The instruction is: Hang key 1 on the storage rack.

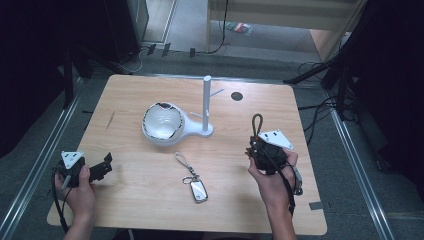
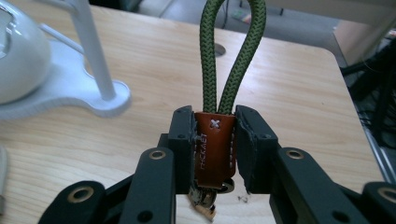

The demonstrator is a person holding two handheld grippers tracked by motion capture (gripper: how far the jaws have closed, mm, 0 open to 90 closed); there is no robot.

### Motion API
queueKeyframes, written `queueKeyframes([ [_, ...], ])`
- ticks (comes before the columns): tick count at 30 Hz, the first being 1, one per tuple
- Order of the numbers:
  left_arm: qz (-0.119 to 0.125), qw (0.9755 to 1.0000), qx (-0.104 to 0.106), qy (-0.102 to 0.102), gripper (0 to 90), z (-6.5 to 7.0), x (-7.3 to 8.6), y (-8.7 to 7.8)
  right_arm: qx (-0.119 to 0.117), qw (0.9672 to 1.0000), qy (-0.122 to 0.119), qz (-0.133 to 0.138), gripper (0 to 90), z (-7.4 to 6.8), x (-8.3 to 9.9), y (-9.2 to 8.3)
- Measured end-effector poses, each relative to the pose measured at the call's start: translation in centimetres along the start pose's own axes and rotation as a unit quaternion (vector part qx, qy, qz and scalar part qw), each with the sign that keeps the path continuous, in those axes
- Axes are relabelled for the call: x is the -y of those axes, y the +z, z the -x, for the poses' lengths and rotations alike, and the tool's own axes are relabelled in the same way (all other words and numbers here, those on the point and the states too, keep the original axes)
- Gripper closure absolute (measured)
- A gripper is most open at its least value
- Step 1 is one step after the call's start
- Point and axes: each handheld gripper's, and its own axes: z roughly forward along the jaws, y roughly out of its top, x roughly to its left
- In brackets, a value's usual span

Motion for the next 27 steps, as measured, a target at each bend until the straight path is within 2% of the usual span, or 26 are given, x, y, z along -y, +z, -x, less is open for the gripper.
queueKeyframes([
  [1, 0.000, 1.0000, 0.001, -0.001, 0.1, 0.0, 0.0, 0.0, -0.003, 0.9999, 0.003, 0.011, 70.3, 0.0, -0.3, -0.3],
  [4, -0.003, 1.0000, -0.001, 0.002, 0.1, 0.0, 0.0, 0.0, -0.006, 0.9997, 0.004, 0.023, 70.2, 0.0, -0.5, -0.5],
  [7, -0.004, 1.0000, -0.002, 0.002, 0.1, 0.0, 0.0, 0.0, -0.009, 0.9982, 0.007, 0.059, 70.2, 0.2, -0.7, -1.0],
  [8, -0.004, 1.0000, -0.002, 0.002, 0.1, 0.0, 0.0, 0.0, -0.009, 0.9978, 0.011, 0.065, 70.2, 0.2, -0.8, -1.1],
  [10, -0.004, 1.0000, -0.001, 0.001, 0.1, 0.0, 0.0, 0.0, -0.025, 0.9972, 0.021, 0.067, 70.2, 0.5, -1.1, -1.1],
  [14, -0.005, 1.0000, -0.001, 0.000, 0.1, 0.0, 0.0, 0.1, -0.028, 0.9962, 0.015, 0.081, 70.1, 0.6, -1.5, -1.3],
  [15, -0.005, 1.0000, -0.001, 0.000, 0.1, 0.0, 0.0, 0.1, -0.024, 0.9947, 0.009, 0.100, 69.9, 0.7, -1.6, -1.4],
  [16, -0.005, 1.0000, -0.001, -0.001, 0.1, 0.0, 0.0, 0.1, -0.024, 0.9947, 0.009, 0.100, 69.9, 0.7, -1.6, -1.4],
  [18, -0.004, 1.0000, 0.000, -0.002, 0.1, 0.0, 0.0, 0.1, -0.026, 0.9927, 0.005, 0.118, 69.8, 0.9, -1.8, -1.5],
  [20, -0.005, 1.0000, 0.001, -0.001, 0.1, 0.0, 0.0, 0.1, -0.035, 0.9892, 0.000, 0.142, 69.7, 1.3, -1.9, -1.6],
  [22, -0.005, 1.0000, 0.001, -0.001, 0.1, 0.0, 0.0, 0.0, -0.040, 0.9884, 0.003, 0.147, 69.7, 1.3, -2.0, -1.6],
  [27, -0.005, 1.0000, 0.001, -0.002, 0.1, -0.1, 0.0, 0.1, -0.077, 0.9853, 0.021, 0.151, 69.5, 1.5, -2.4, -1.4],
])
